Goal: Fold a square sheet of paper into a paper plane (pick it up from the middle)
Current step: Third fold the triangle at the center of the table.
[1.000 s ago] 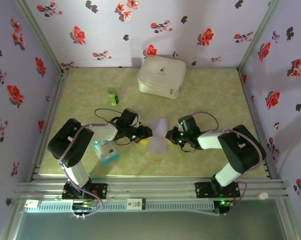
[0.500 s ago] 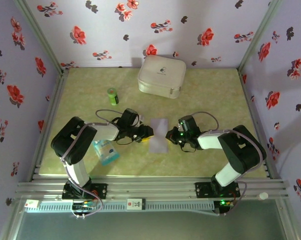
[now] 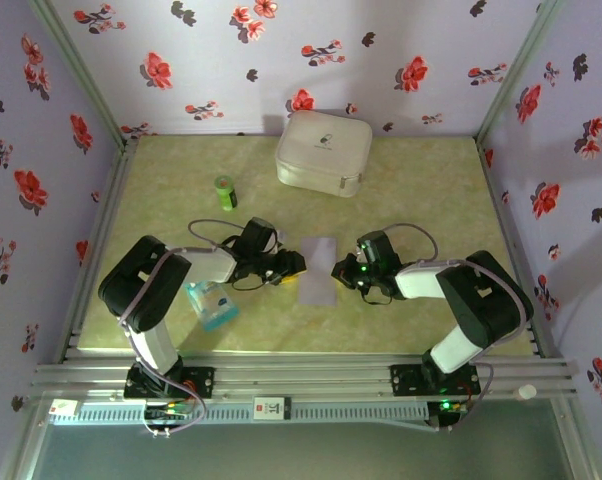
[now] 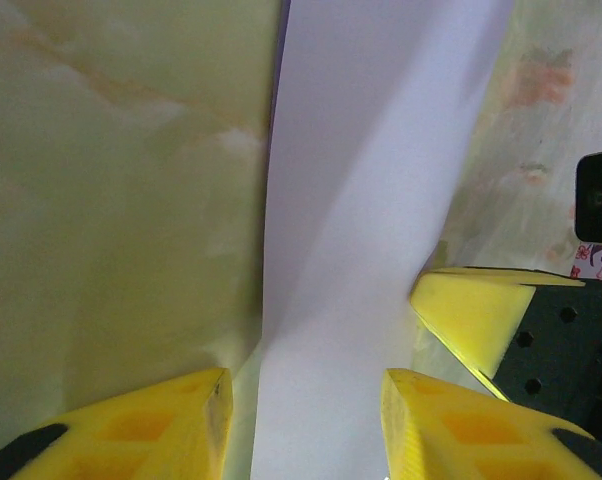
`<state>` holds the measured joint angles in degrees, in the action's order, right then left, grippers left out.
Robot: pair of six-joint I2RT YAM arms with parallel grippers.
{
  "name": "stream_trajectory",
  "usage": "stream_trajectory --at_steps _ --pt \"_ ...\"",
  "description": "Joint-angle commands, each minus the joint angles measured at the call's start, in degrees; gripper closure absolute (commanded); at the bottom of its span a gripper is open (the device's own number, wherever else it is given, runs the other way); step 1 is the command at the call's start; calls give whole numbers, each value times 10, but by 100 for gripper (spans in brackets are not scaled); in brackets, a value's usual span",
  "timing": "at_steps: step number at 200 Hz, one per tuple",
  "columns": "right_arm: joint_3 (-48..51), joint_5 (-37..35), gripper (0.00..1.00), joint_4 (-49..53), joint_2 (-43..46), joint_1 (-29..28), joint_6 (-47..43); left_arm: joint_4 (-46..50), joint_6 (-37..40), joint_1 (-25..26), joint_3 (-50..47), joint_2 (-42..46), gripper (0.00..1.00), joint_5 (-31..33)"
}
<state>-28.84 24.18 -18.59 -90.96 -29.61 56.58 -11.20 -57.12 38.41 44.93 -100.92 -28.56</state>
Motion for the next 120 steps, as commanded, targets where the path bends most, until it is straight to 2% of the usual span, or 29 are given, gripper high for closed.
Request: stream_trajectory --at_steps 1,82,120 --pt "-1 -19 96 50 -6 2 -11 0 -10 -1 -11 -2 58 4" --pt "-2 -19 95 51 -7 2 -11 -21 -18 -1 -10 -20 68 -21" --pt "-1 -19 95 51 -5 2 -11 -30 -17 -1 -12 -21 70 -28"
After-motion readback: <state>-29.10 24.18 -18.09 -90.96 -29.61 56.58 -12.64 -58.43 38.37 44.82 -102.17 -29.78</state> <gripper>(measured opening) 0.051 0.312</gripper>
